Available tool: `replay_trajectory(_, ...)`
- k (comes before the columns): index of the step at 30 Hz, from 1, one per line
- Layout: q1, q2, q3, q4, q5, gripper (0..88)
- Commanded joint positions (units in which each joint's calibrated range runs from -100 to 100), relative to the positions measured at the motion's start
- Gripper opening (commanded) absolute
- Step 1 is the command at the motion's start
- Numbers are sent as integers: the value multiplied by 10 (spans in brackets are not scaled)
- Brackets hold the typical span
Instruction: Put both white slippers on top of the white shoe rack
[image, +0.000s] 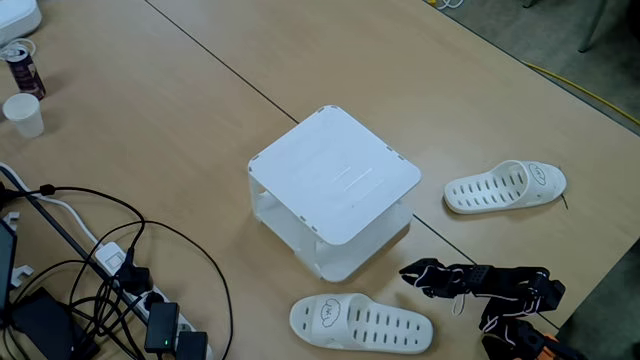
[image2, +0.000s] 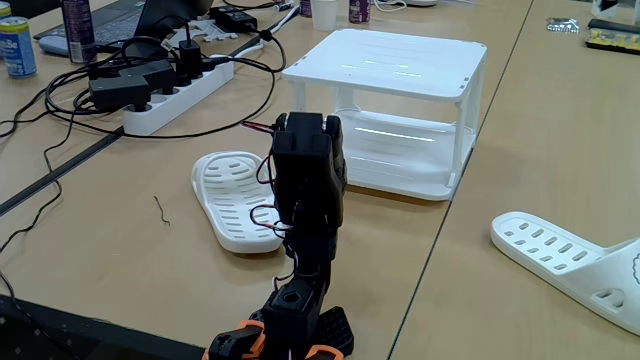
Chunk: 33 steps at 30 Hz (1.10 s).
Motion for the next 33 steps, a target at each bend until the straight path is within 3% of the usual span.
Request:
replay_trajectory(1,4,2,-2,0,5,8)
replay_trajectory(18,1,-6,72,-1,5,8)
replay_trajectory(33,-217,-6,75,-4,5,8)
